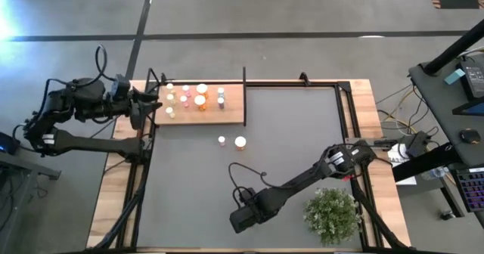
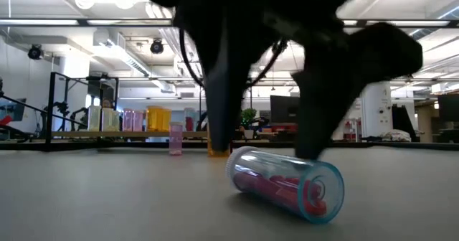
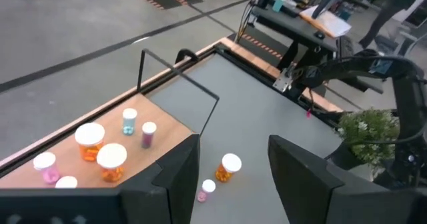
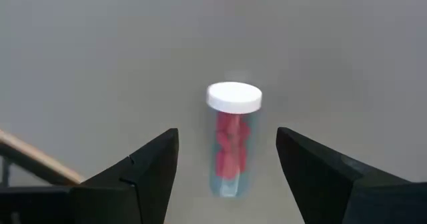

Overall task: Pick and place medicine bottles onto shelf by color
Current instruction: Put the blue pill bottle on the shelf aligned with the other blue pill bottles

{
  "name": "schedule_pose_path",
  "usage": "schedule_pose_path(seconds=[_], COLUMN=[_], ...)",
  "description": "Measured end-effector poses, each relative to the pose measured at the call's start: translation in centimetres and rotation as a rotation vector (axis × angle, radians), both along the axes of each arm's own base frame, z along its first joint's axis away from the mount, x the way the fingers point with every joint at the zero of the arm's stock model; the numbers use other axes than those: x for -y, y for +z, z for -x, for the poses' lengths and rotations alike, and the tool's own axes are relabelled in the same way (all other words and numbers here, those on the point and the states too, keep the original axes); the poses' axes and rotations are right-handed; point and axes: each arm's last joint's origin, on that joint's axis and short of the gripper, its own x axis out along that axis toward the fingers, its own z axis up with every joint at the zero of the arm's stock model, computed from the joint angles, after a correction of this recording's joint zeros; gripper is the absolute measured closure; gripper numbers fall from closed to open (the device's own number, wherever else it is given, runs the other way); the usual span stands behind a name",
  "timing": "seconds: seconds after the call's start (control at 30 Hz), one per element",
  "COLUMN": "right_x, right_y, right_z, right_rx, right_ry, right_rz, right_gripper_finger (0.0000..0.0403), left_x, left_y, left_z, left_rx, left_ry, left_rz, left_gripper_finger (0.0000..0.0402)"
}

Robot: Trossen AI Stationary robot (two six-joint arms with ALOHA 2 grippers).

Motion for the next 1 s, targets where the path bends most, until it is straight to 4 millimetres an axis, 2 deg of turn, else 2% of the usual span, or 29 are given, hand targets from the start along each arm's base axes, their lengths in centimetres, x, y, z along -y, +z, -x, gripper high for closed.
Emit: schedule_pose_path(seconds=[0.13, 0.37, 0.53, 0.83, 1.0], right_x=[-0.13, -0.1, -0.09, 0.12, 0.58], right_y=[-1.29, -1.33, -1.33, -1.33, -0.73], right_z=[-0.08, -0.07, -0.09, -0.19, -0.34], right_rx=[-0.039, -0.034, -0.029, -0.021, -0.001], right_ry=[0.009, 0.036, 0.064, 0.1, 0.13], right_rz=[-0.009, 0.005, 0.011, 0.019, 0.028], right_gripper_finger=[0.0161, 0.0174, 0.0209, 0.0298, 0.0312], left_x=[-0.04, -0.01, 0.03, 0.05, 0.07], left_y=[-0.43, -0.1, -0.06, -0.07, -0.07], left_z=[-0.25, -0.04, 0.22, 0.37, 0.53], left_rx=[-0.016, 0.01, 0.018, 0.018, 0.021], left_ry=[0.0, 0.0, 0.0, 0.0, 0.001], left_rz=[0.003, -0.002, -0.003, -0.003, -0.004], left_gripper_finger=[0.024, 0.024, 0.024, 0.024, 0.024])
